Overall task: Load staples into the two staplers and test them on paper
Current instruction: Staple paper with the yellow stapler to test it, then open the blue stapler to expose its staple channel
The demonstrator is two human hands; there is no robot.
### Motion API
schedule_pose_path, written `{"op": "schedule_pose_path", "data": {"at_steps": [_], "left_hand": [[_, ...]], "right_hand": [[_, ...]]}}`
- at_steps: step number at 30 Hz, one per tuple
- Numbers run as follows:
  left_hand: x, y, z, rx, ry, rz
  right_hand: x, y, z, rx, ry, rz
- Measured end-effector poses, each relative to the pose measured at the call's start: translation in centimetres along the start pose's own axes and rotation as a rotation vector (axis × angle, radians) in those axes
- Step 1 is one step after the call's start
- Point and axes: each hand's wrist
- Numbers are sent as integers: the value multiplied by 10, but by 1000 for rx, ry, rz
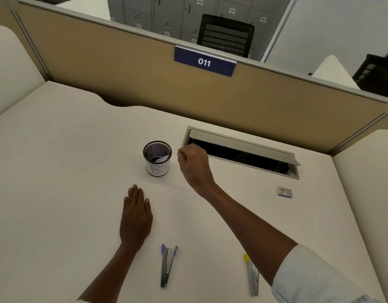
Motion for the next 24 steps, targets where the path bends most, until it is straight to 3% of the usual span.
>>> {"op": "schedule_pose_path", "data": {"at_steps": [7, 15, 24], "left_hand": [[20, 26, 0, 87, -58, -158], [46, 92, -45, -53, -1, -196], [61, 126, -85, -117, 52, -183]], "right_hand": [[45, 78, -81, -161, 41, 54], [85, 146, -163, -299, 101, 107], [96, 170, -202, -348, 72, 165]]}}
Point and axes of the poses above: each hand's wrist, its own z-axis towards the middle knuckle, its own x-axis out of the back of the hand, y = z × x, and after that the axes turned 13 degrees about -x, right-handed
